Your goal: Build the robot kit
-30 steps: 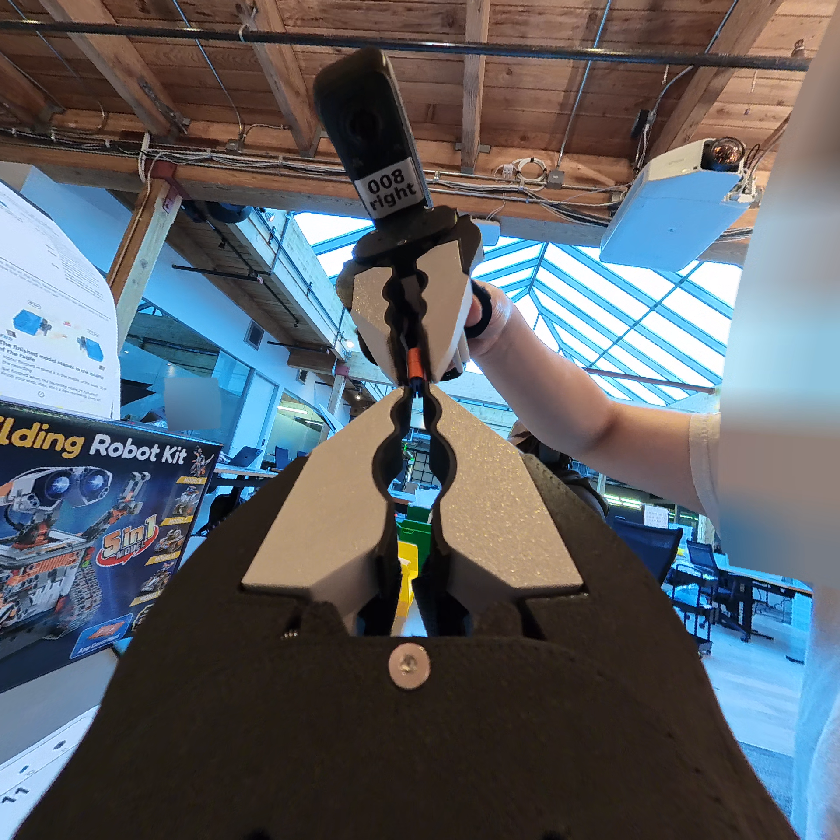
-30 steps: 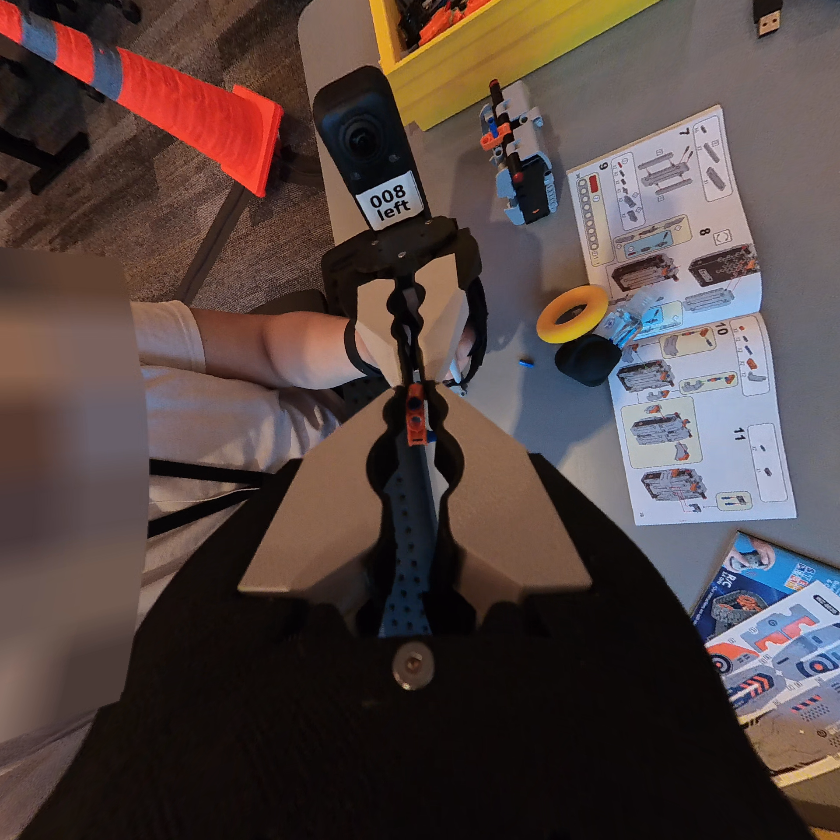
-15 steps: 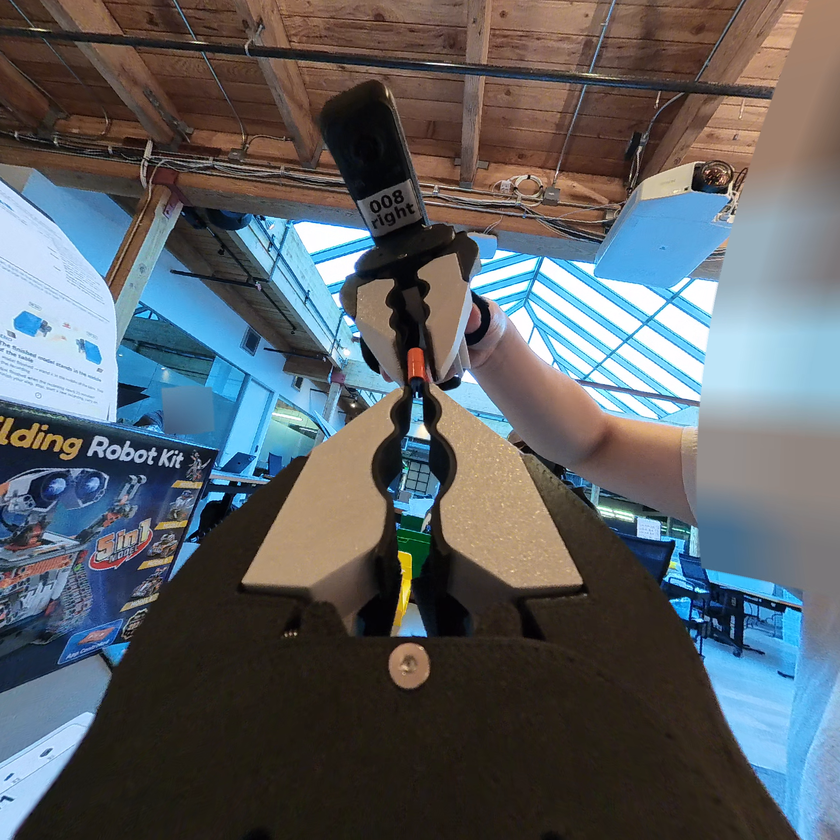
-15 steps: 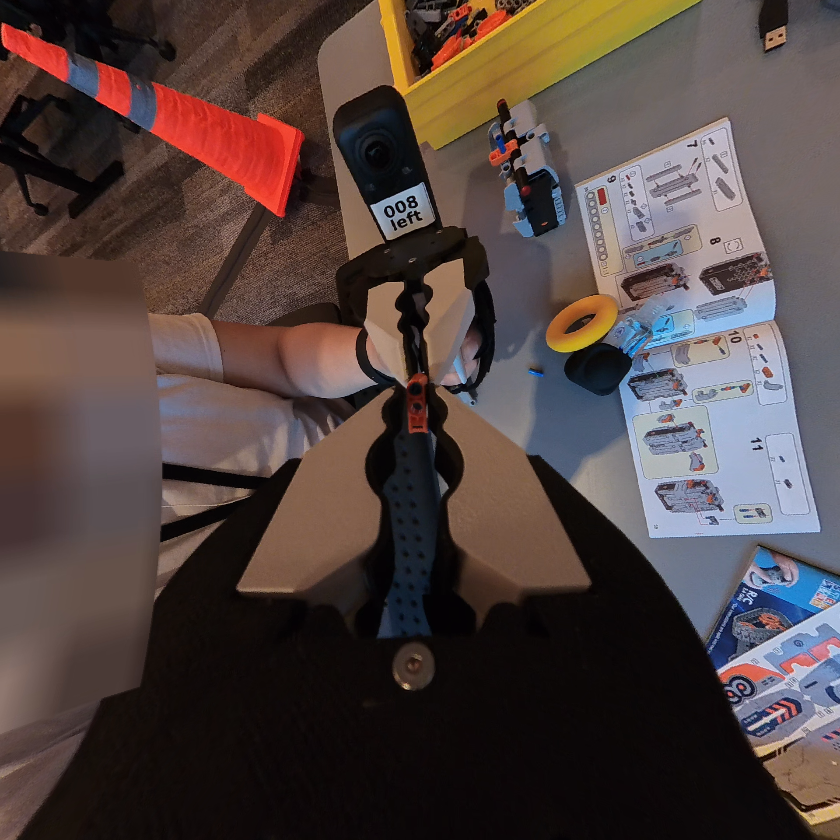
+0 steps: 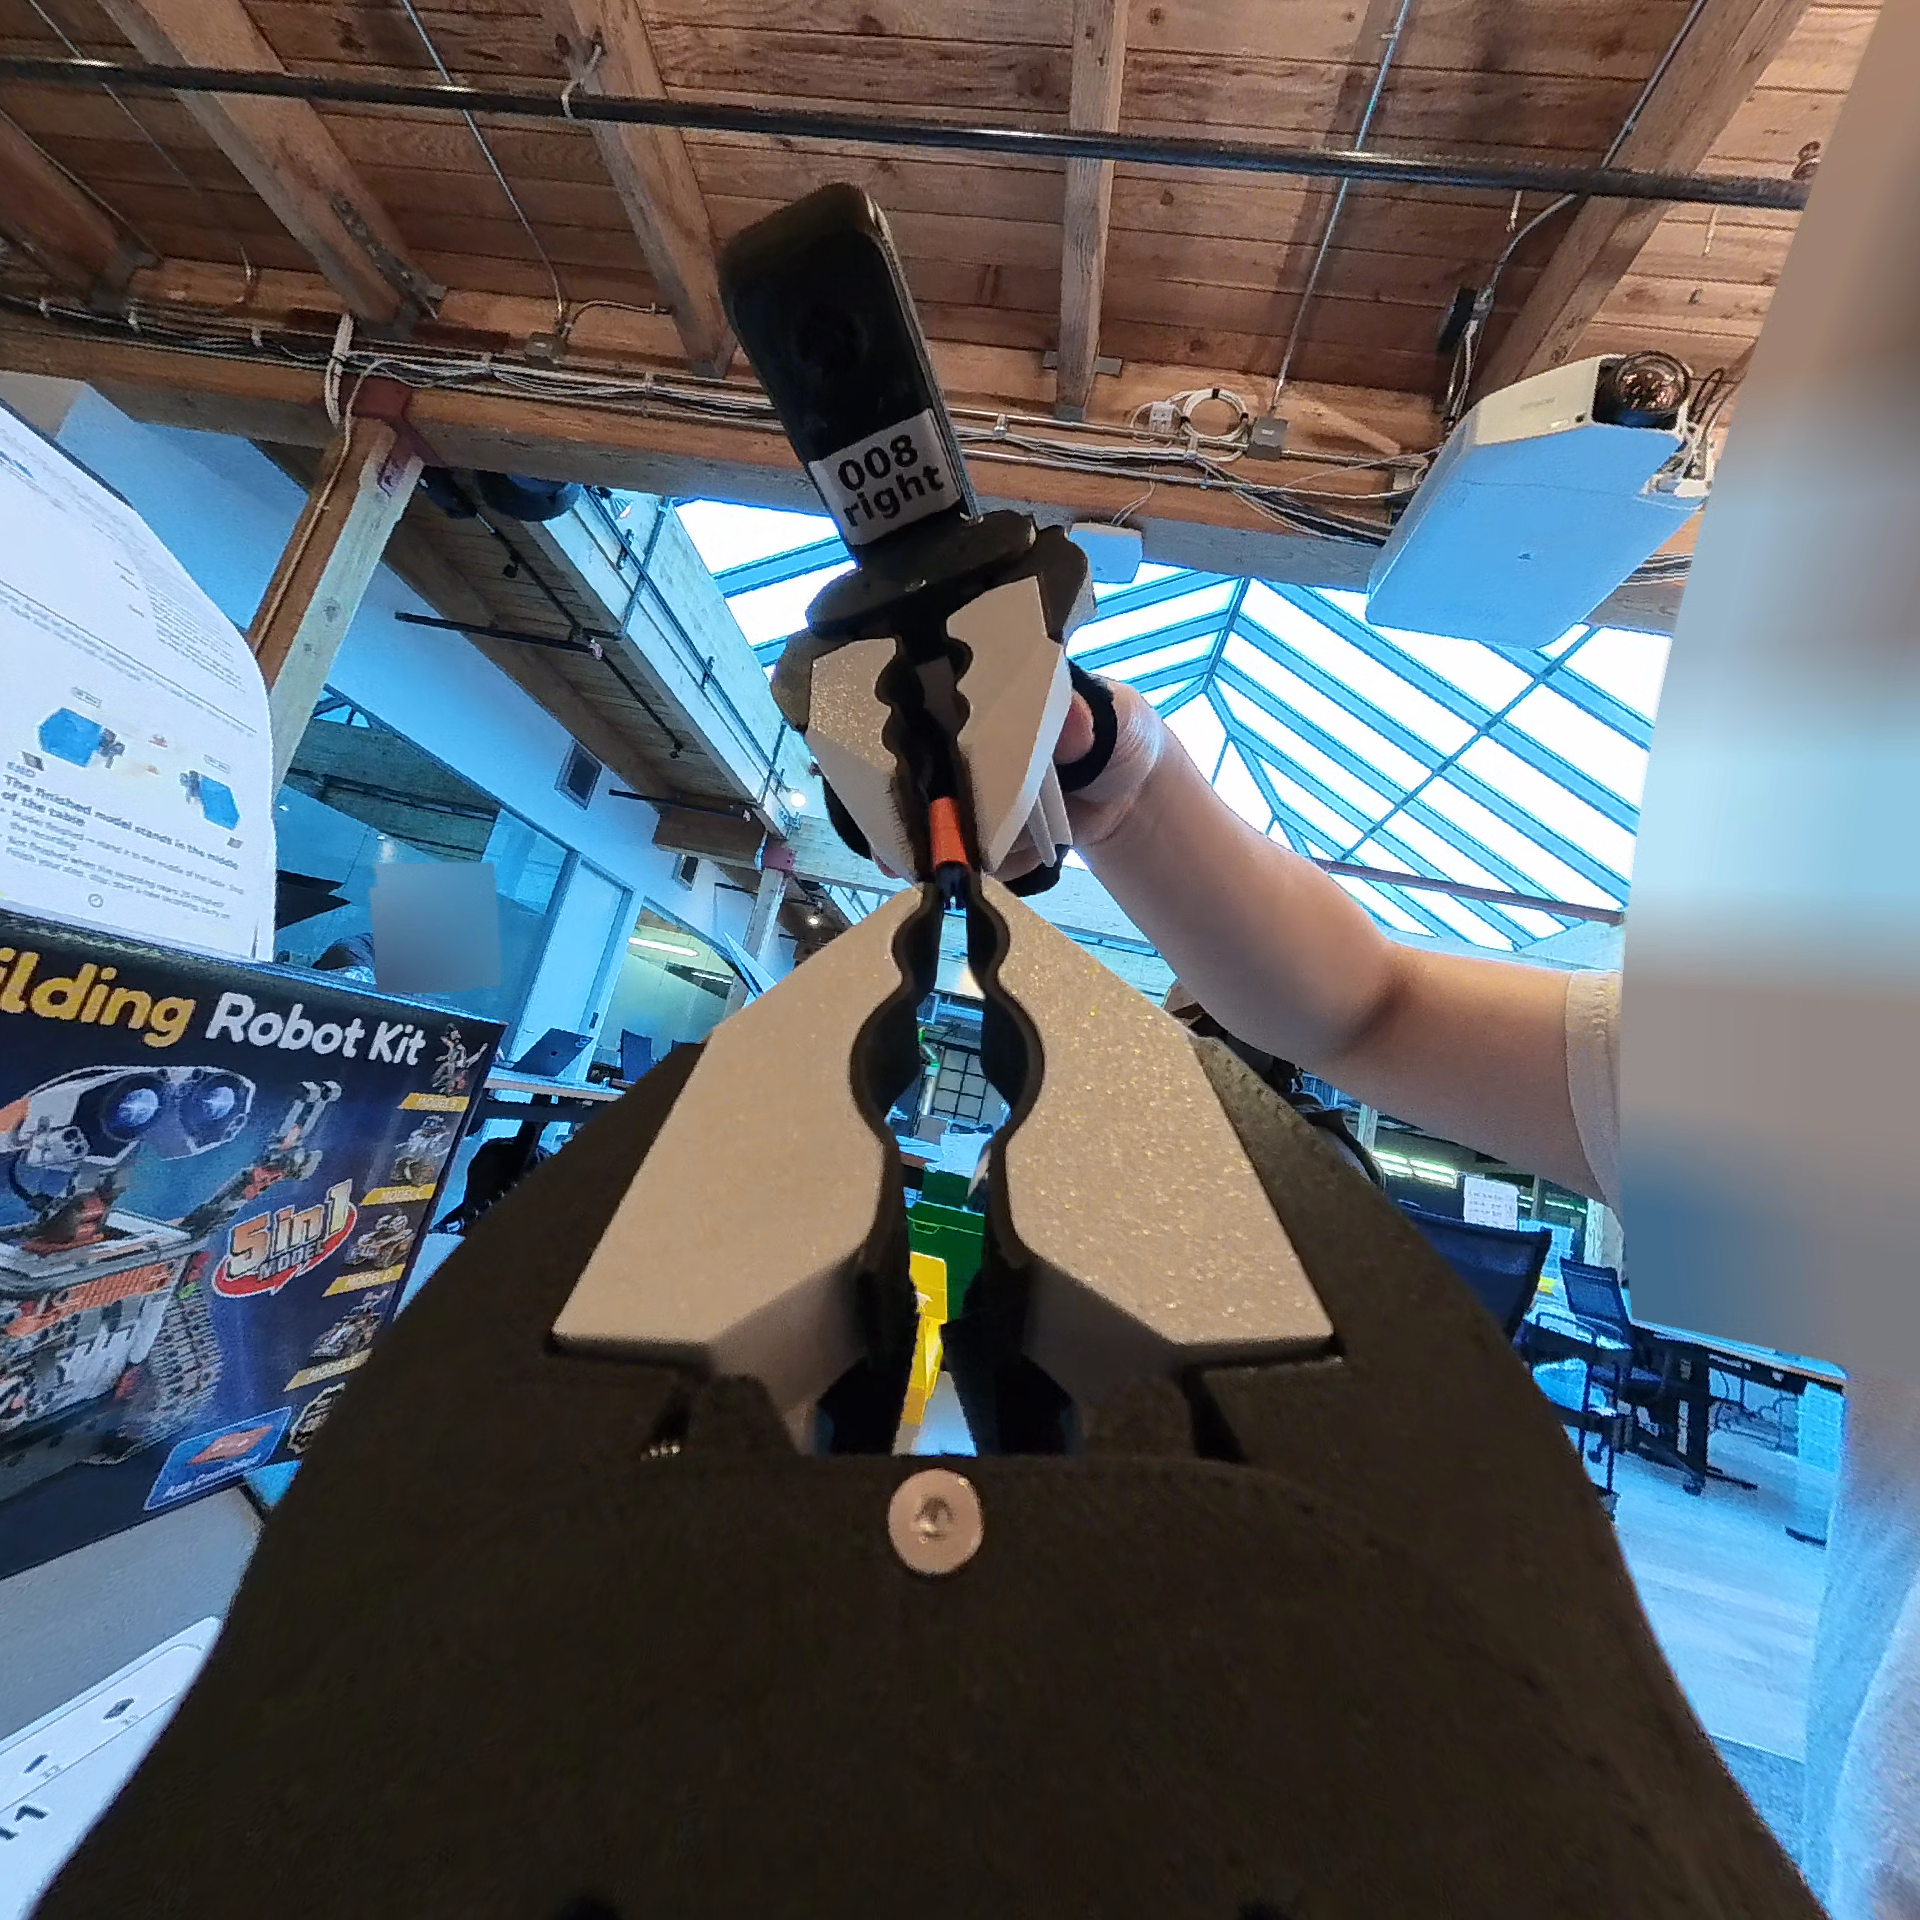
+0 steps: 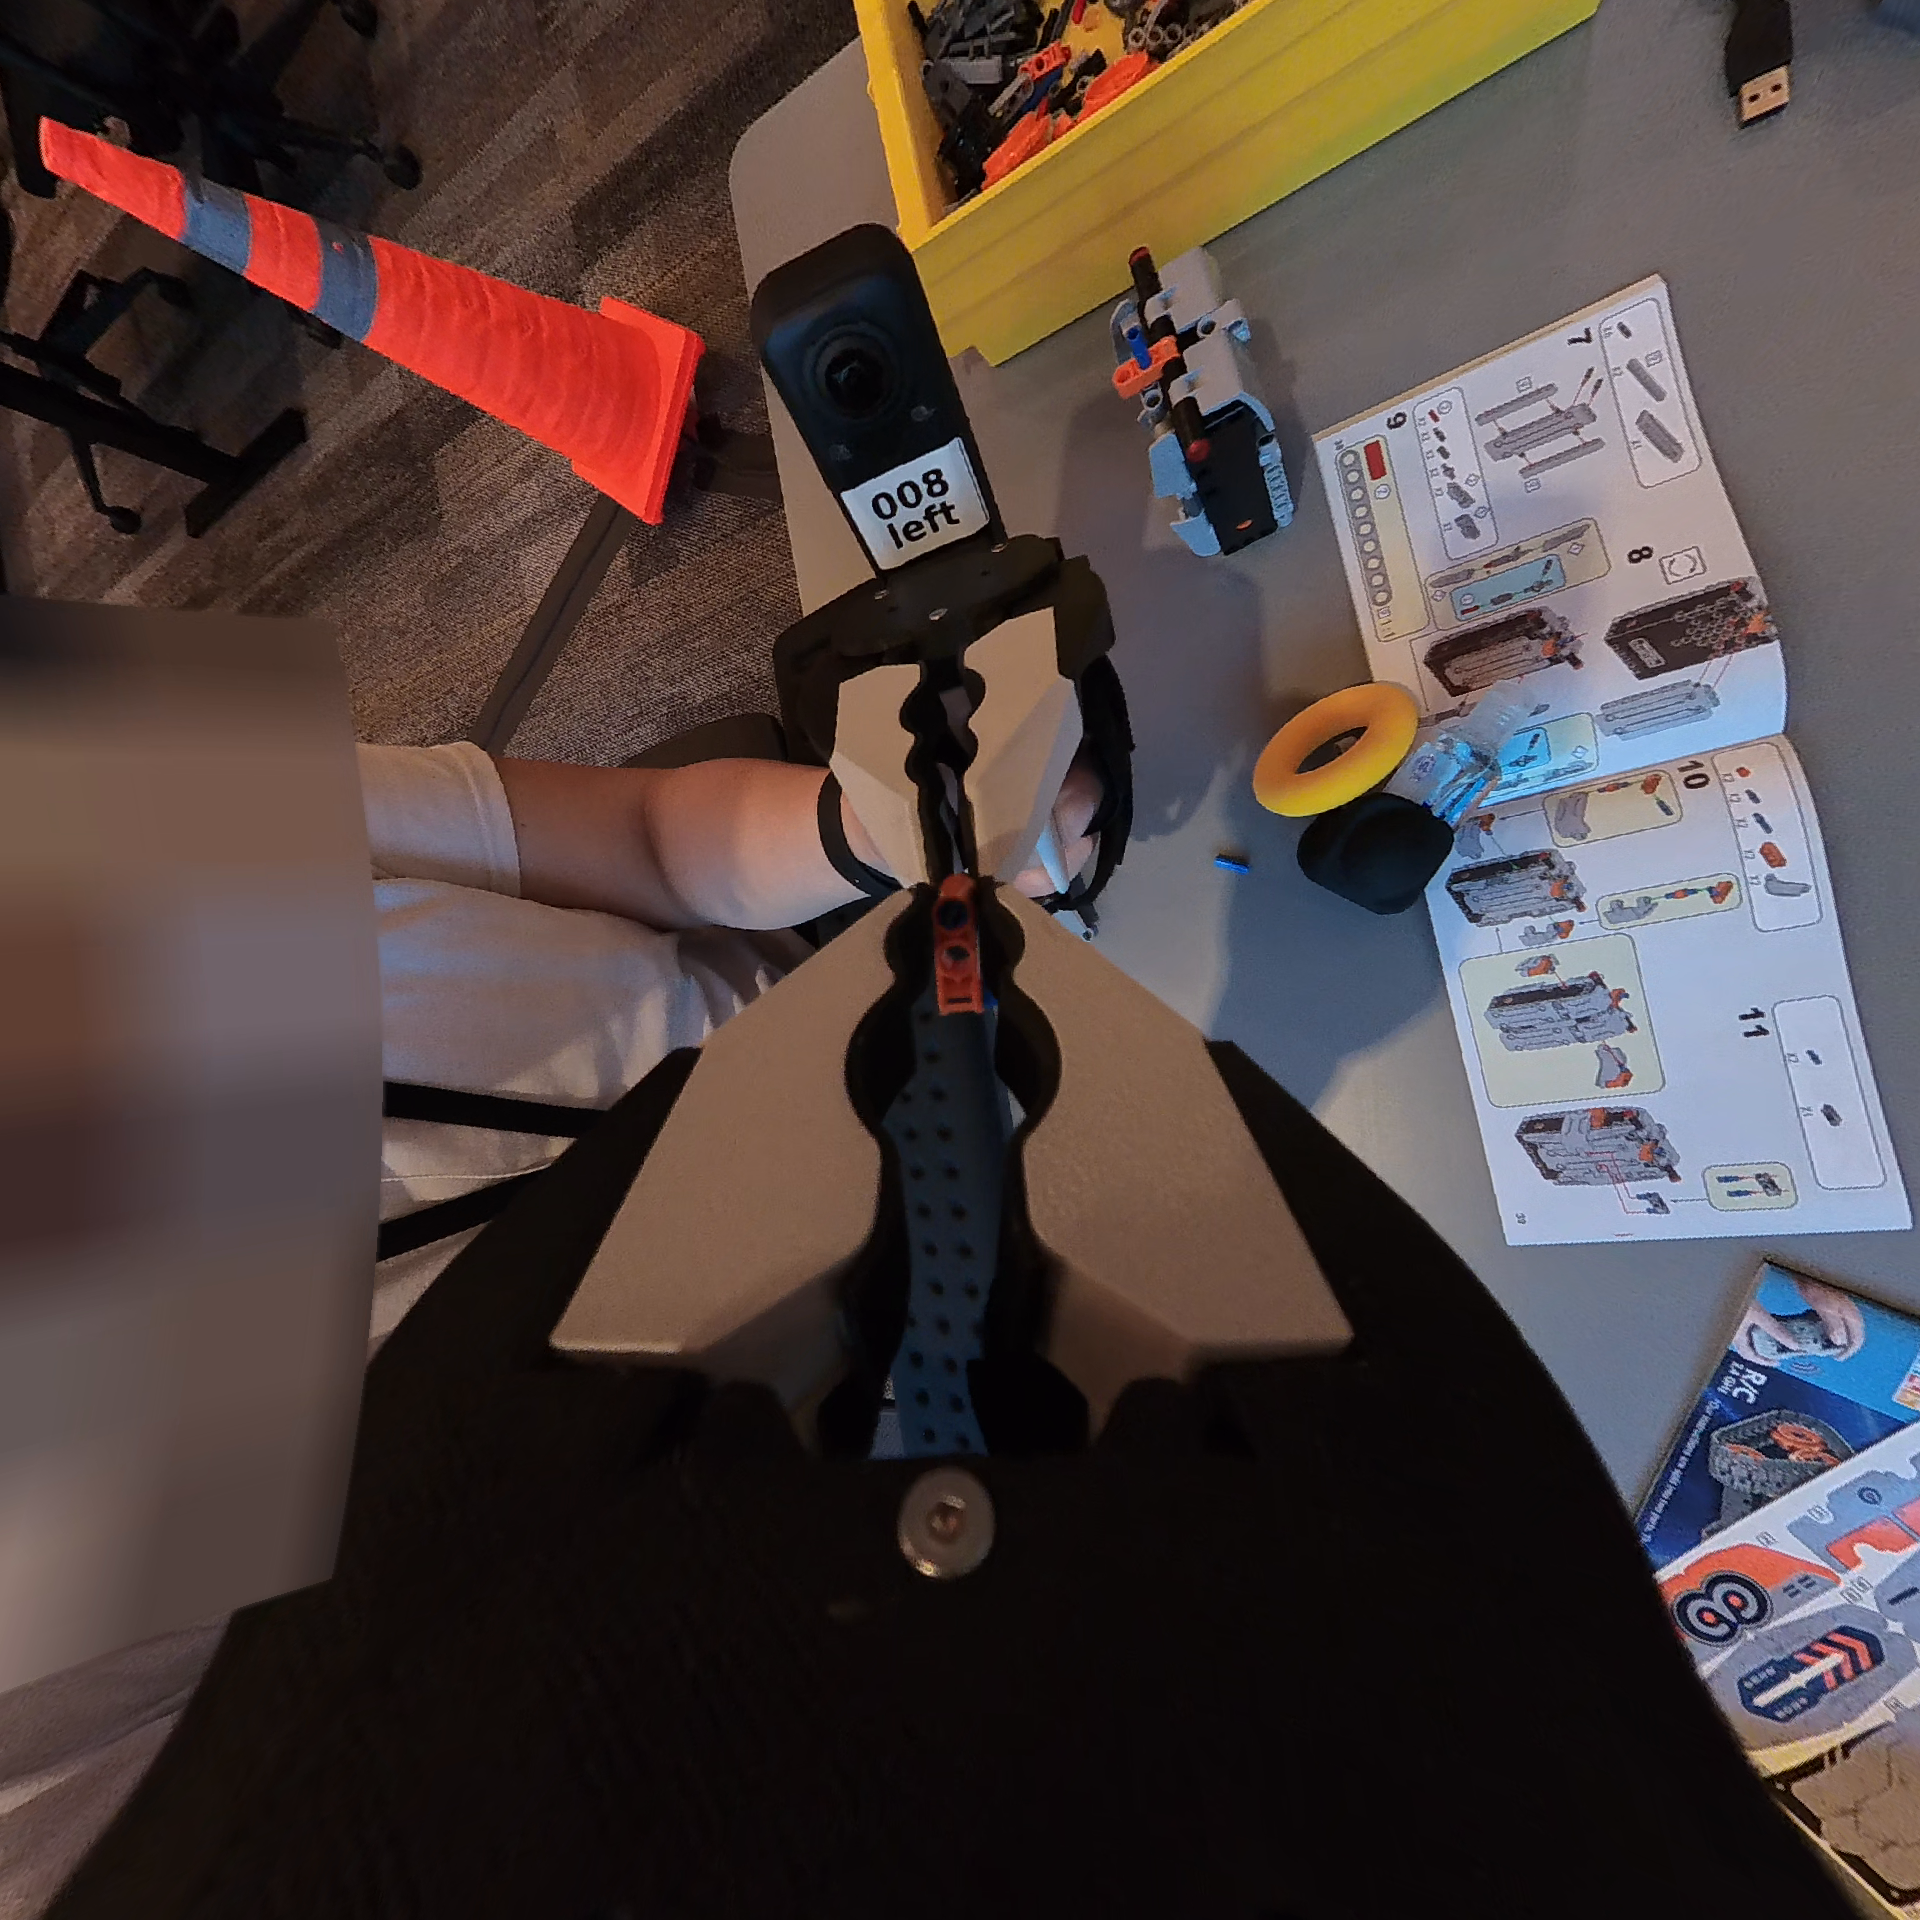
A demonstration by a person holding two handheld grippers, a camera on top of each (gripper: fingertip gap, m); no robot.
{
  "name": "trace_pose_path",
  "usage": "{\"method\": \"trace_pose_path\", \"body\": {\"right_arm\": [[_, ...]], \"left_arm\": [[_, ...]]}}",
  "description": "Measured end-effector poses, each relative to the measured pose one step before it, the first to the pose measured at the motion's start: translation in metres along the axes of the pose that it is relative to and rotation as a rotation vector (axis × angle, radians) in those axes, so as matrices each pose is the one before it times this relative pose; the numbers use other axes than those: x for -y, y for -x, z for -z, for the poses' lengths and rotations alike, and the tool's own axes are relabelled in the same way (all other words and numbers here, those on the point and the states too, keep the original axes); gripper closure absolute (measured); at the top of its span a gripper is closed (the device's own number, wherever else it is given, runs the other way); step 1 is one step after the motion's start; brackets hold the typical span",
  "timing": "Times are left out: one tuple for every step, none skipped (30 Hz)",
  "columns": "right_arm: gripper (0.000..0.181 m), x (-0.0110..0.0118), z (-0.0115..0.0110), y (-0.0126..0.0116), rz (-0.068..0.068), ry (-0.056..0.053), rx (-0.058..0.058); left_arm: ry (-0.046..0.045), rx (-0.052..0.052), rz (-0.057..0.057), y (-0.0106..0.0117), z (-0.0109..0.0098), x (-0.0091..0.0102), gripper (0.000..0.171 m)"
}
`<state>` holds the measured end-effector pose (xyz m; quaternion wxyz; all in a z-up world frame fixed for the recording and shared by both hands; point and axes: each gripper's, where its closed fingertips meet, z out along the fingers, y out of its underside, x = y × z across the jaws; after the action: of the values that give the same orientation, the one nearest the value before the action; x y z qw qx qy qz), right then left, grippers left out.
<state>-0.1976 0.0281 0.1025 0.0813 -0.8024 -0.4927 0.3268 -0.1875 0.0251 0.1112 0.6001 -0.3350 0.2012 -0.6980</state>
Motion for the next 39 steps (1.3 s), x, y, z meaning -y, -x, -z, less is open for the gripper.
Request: {"method": "trace_pose_path", "body": {"right_arm": [[0.175,0.00024,-0.00003,-0.00009,0.0001,-0.001,0.0006],[0.175,0.00038,0.00005,0.00018,-0.0004,-0.0027,0.0024],[0.174,-0.00002,-0.00006,0.00002,-0.0019,-0.0005,0.003],[0.175,-0.0002,-0.00002,-0.00002,-0.0034,0.0009,0.0028],[0.175,-0.00025,0.00011,-0.00026,-0.0012,0.0012,0.0005],[0.175,0.00017,0.00012,-0.00026,0.0078,-0.0012,-0.0034],[0.175,-0.0003,-0.0001,-0.00027,0.0125,0.0006,-0.0071],[0.175,-0.00011,-0.00011,0.00074,0.0143,0.0014,-0.0026],[0.175,0.00084,0.00002,0.00158,0.0141,-0.0055,0.0008],[0.175,0.00093,0.00035,0.00156,0.0081,-0.0061,-0.0012],[0.175,0.00007,0.00151,0.00018,0.0108,-0.0032,-0.0133],[0.175,-0.00081,0.00274,0.00103,0.0162,-0.0037,-0.0122],[0.175,-0.00183,0.00391,0.00174,0.0139,-0.0043,-0.0079],[0.175,-0.00225,0.00509,0.00121,0.0105,-0.0101,-0.0108],[0.175,-0.00275,0.00562,0.0009,0.0065,-0.0154,-0.0121],[0.175,-0.00367,0.00528,0.00182,0.0045,-0.0164,-0.0043],[0.175,-0.00536,0.00441,0.00199,0.0049,-0.0102,-0.0026],[0.175,-0.0066,0.0034,0.0008,0.0107,-0.0028,-0.0078],[0.175,-0.00624,0.00217,-0.00025,0.013,-0.0068,-0.0122],[0.175,-0.00552,0.00089,-0.00055,0.01,-0.0115,-0.0111],[0.175,-0.00561,-0.0004,0.00085,0.0059,-0.0084,0.001],[0.175,-0.0046,-0.00136,0.00177,-0.0011,-0.0093,0.011],[0.175,-0.00362,-0.00217,0.00091,-0.0032,-0.0106,0.0066],[0.175,-0.00269,-0.00257,0.00119,0.0013,-0.0089,0.0086],[0.175,-0.00278,-0.00296,0.00145,0.0031,-0.0004,0.0103],[0.175,-0.00251,-0.00287,0.00103,0.0056,0.007,0.0083],[0.175,-0.00156,-0.00239,0.00027,0.0079,0.0065,0.0022],[0.175,-0.0008,-0.00167,0.00035,0.0101,0.0065,0.0012],[0.175,-0.00019,-0.0008,0.00115,0.0109,0.0038,0.0052],[0.175,0.00004,0.00016,0.00089,0.008,0.0005,0.0024],[0.175,-0.00018,0.00084,0.00035,0.0093,-0.0014,-0.0011],[0.175,-0.00089,0.00122,0.0004,0.0105,-0.0022,0.0001],[0.175,-0.00176,0.00141,0.0012,0.0089,-0.001,0.0058],[0.175,-0.00237,0.00195,0.00124,0.0086,-0.0016,0.0054],[0.176,-0.00273,0.00229,-0.0005,0.0061,-0.0031,-0.0046],[0.176,-0.00313,0.00267,-0.00075,0.0024,-0.0024,-0.0049],[0.176,-0.00373,0.00282,0.00057,-0.0017,-0.0012,0.0043],[0.175,-0.00378,0.00282,0.00045,-0.0056,-0.0026,0.0041],[0.175,-0.00331,0.00316,-0.00036,-0.005,-0.0076,-0.0028]], "left_arm": [[-0.0009,0.0003,0.0014,0.00013,-0.00002,0.00024,0.169],[-0.00062,-0.0002,-0.0007,-0.00008,0.00004,0.00014,0.169],[0.00164,-0.0016,-0.0002,-0.00025,-0.00009,-0.00016,0.169],[0.00296,-0.0011,0.0008,-0.00005,-0.0001,-0.00038,0.169],[0.00027,0.0003,0.0009,0.00027,-0.00009,-0.00005,0.169],[-0.00098,0.0024,0.0,0.00048,0.00006,0.00002,0.169],[-0.00008,-0.0004,-0.0038,-0.0002,0.00004,0.00007,0.169],[-0.00136,-0.0001,-0.0087,-0.00104,0.00017,0.0008,0.169],[0.00181,0.0026,-0.0152,-0.00133,0.0003,0.00196,0.169],[0.00207,0.0069,-0.0176,-0.00175,0.00096,0.00412,0.163],[-0.00686,0.0124,-0.0106,-0.00194,0.00223,0.00782,0.15],[-0.00359,0.0117,-0.004,-0.00386,0.00415,0.00925,0.143],[0.01172,0.0161,-0.0123,-0.00493,0.006,0.00804,0.143],[0.03754,0.0133,-0.0205,-0.0066,0.00749,0.0047,0.142],[0.07153,0.0047,-0.0194,-0.00852,0.00879,-0.0014,0.143],[0.10437,0.0276,-0.0091,-0.00521,0.00987,-0.00832,0.143],[0.11749,0.0434,-0.0054,-0.00264,0.01041,-0.01333,0.141],[0.11459,0.0565,-0.0022,-0.00033,0.01005,-0.0171,0.141],[0.11431,0.0809,0.0188,0.00454,0.00907,-0.02064,0.142],[0.10307,0.1031,0.0505,0.01019,0.00772,-0.02234,0.147],[0.07342,0.0932,0.0824,0.01127,0.00536,-0.02026,0.151],[0.03509,0.0478,0.0835,0.00627,0.00197,-0.01428,0.151],[0.00552,0.0404,0.0853,0.00513,-0.00019,-0.01089,0.154],[-0.00662,0.049,0.0868,0.00646,-0.00152,-0.00936,0.158],[0.00795,0.0361,0.0586,0.0042,-0.00342,-0.00957,0.155],[0.02257,0.0551,0.031,0.0069,-0.00473,-0.00981,0.153],[0.03166,0.0555,0.0054,0.00594,-0.0053,-0.00961,0.149],[0.0363,0.0269,-0.0131,0.00037,-0.00525,-0.00837,0.14],[0.03614,0.0221,-0.0238,-0.00022,-0.00426,-0.00732,0.139],[0.03003,0.0444,-0.0317,0.00445,-0.00423,-0.00534,0.135],[0.04176,0.0341,-0.0677,0.00286,-0.00544,-0.00638,0.131],[0.05856,0.0232,-0.0869,0.00106,-0.00651,-0.0074,0.126],[0.04991,0.0141,-0.085,-0.00039,-0.00658,-0.00594,0.118],[0.04571,-0.0302,-0.0847,-0.00691,-0.00565,-0.00574,0.118],[0.03824,-0.0335,-0.0646,-0.00622,-0.00464,-0.00351,0.117],[0.02599,-0.0095,-0.0555,-0.00065,-0.00334,-0.00093,0.116],[0.0241,-0.0091,-0.0595,-0.00013,-0.0021,-0.00058,0.115],[0.02449,-0.0103,-0.0685,-0.00004,-0.00121,0.00013,0.116],[0.0233,-0.0131,-0.0825,-0.001,-0.00056,0.00099,0.12]]}}
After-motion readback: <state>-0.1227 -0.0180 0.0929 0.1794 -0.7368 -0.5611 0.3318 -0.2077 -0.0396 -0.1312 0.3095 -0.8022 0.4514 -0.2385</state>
